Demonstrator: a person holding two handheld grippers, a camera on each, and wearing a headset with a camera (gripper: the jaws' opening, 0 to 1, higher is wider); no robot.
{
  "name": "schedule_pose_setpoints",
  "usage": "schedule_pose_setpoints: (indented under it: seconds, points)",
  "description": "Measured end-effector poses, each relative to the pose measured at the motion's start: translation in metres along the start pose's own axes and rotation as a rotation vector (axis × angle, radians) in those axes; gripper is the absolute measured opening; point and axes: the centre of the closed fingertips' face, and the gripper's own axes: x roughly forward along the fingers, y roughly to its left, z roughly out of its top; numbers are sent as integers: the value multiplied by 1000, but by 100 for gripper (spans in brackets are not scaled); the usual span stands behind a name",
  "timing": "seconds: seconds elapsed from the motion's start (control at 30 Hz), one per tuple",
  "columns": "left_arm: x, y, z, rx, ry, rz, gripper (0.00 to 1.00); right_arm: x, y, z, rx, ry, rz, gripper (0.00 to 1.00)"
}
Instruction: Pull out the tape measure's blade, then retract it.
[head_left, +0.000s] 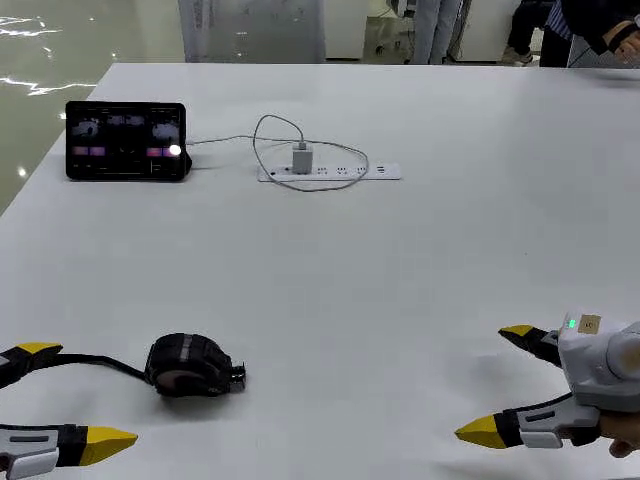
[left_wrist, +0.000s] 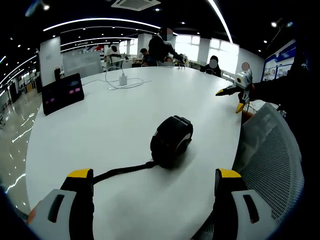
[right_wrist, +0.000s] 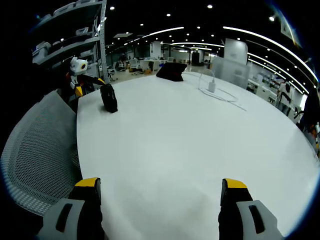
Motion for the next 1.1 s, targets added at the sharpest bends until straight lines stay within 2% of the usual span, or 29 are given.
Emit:
schedule_pose_setpoints:
  seconds: [0.33, 0.67, 1.1]
  points:
    - [-3, 6, 1, 12, -6, 12, 99, -2, 4, -3, 11, 5, 5, 99]
    - [-3, 1, -3, -6, 3, -17, 99, -2, 4, -1, 19, 4, 8, 99]
    - [-5, 5, -5, 0, 8, -9, 99, -4, 2, -1, 18, 8, 6, 99]
